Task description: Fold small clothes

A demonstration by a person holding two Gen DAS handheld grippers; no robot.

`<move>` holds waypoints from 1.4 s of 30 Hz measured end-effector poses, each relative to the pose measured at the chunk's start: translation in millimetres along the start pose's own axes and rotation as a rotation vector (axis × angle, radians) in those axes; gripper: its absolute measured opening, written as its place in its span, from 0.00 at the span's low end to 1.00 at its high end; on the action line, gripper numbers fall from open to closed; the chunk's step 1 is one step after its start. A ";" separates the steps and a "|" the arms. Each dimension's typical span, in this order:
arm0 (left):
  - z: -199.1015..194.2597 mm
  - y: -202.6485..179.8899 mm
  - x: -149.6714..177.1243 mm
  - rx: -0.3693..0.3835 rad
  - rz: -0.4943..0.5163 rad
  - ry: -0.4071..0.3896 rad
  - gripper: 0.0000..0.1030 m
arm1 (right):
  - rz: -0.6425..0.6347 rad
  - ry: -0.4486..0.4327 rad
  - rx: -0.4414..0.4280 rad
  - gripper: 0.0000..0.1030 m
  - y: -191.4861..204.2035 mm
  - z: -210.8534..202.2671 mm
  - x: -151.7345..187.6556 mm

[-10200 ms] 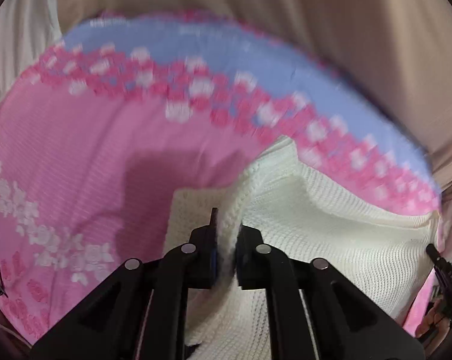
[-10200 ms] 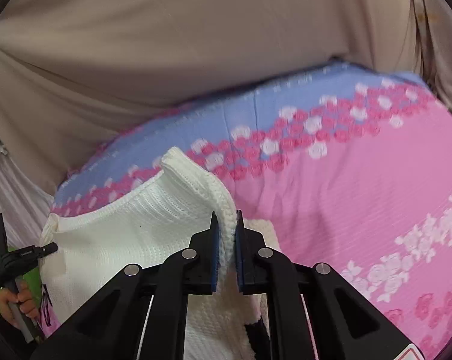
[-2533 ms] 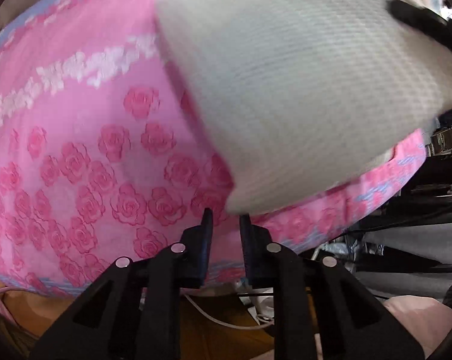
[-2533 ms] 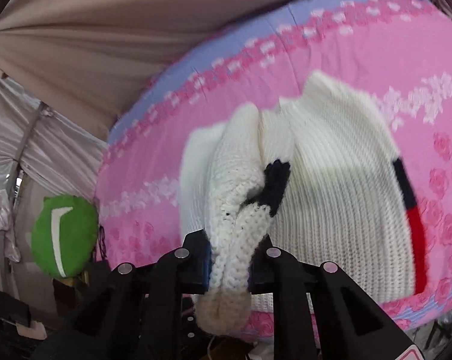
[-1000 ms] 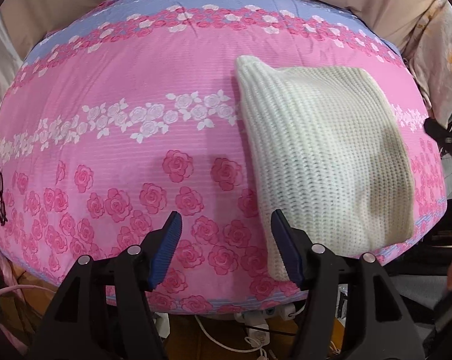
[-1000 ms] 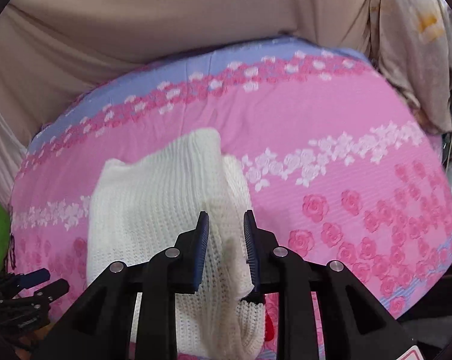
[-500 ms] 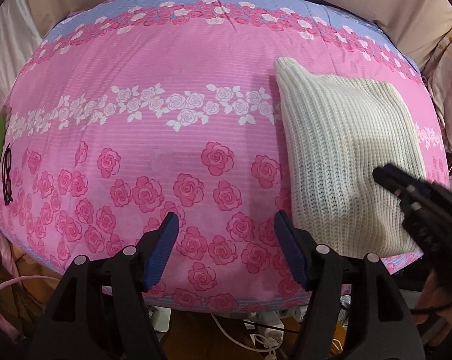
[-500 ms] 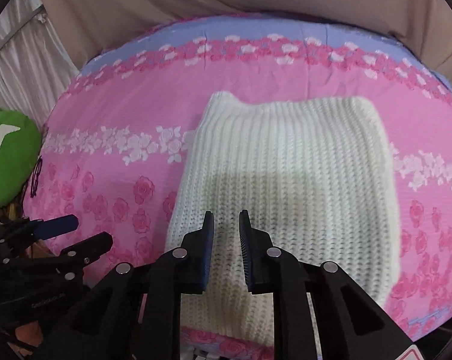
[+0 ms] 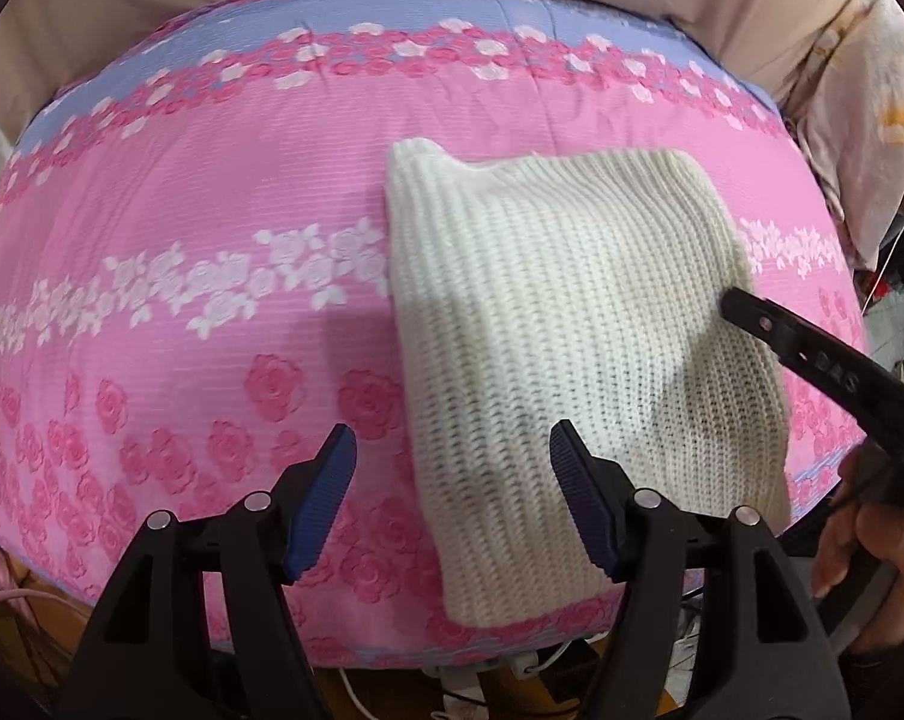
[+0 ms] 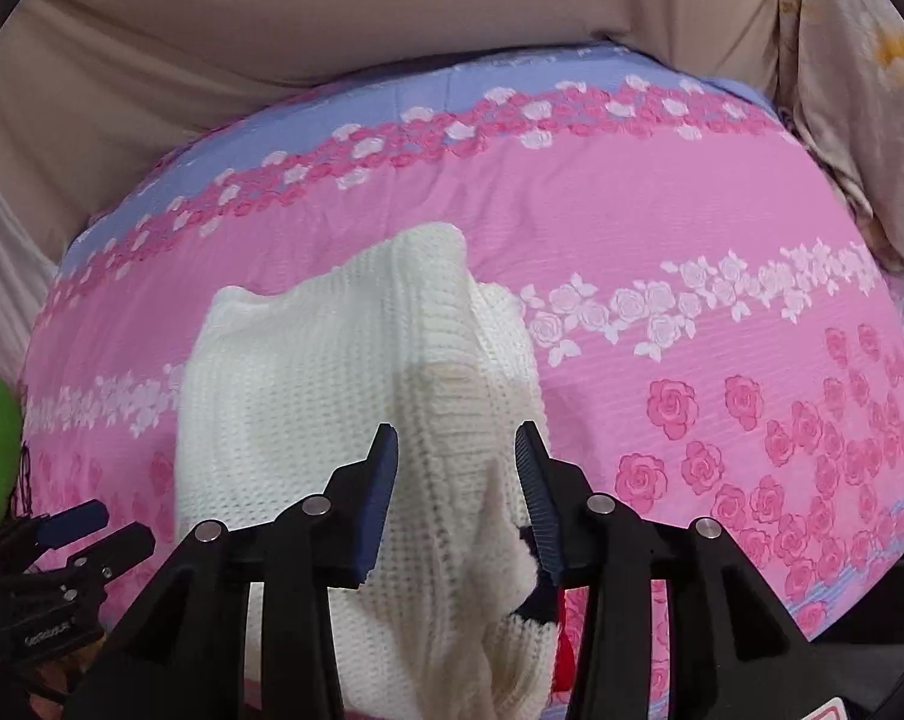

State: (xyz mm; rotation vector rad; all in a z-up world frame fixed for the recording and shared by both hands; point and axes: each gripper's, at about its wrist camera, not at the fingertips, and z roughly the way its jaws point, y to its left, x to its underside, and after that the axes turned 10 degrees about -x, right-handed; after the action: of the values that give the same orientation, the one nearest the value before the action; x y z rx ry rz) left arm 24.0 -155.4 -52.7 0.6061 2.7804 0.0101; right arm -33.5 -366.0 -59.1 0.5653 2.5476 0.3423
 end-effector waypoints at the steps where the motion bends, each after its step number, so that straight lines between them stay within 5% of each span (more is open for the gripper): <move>1: 4.9 -5.1 -1.3 -0.004 0.009 0.007 0.63 | 0.021 0.012 -0.027 0.41 -4.0 10.0 -1.2; 2: 8.8 -7.9 -2.1 -0.011 0.014 0.014 0.63 | 0.040 0.029 -0.074 0.38 -8.0 19.1 -4.4; 3: 12.6 -10.7 -2.7 -0.015 0.020 0.023 0.63 | 0.050 0.035 -0.108 0.17 -9.4 23.8 -6.9; 4: 15.8 -13.2 -3.0 -0.020 0.025 0.032 0.63 | 0.060 0.031 -0.130 0.14 -11.1 22.8 -8.6; 8: 19.1 -17.5 -0.1 -0.013 0.025 0.030 0.69 | 0.068 -0.086 -0.112 0.13 -16.2 -17.3 -13.2; 12: 26.7 -25.1 2.6 -0.042 0.042 0.041 0.69 | 0.073 0.068 -0.079 0.19 -44.6 35.0 -0.4; 19: 22.5 -25.0 1.2 -0.040 0.027 0.039 0.68 | 0.018 -0.045 -0.073 0.32 -19.4 -40.6 5.2; 22: 20.4 -26.6 1.0 -0.036 0.028 0.032 0.68 | -0.011 -0.017 -0.056 0.36 -13.9 -53.6 30.7; 28: 21.6 -31.6 2.7 -0.038 0.032 0.037 0.68 | 0.023 0.107 -0.047 0.34 -13.1 -15.8 75.2; 30: 17.9 -31.6 3.4 -0.035 0.036 0.034 0.68 | 0.041 0.105 -0.088 0.09 -14.0 -15.6 75.7; 35: 10.8 -27.0 12.1 -0.023 0.022 0.022 0.69 | 0.027 -0.019 -0.121 0.09 -13.1 -66.0 64.3; 39: 24.1 -28.1 21.9 -0.020 0.024 0.072 0.70 | 0.047 0.162 -0.045 0.10 -44.9 -2.5 91.9; 42: 18.1 -25.8 25.6 -0.025 0.023 0.052 0.69 | 0.091 0.132 -0.067 0.17 -42.7 -15.9 87.3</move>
State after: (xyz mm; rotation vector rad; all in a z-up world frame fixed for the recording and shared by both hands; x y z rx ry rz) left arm -3.4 -169.4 -79.0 0.6405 2.8190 0.0664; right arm -124.4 -366.2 -96.9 0.6541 2.6301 0.5105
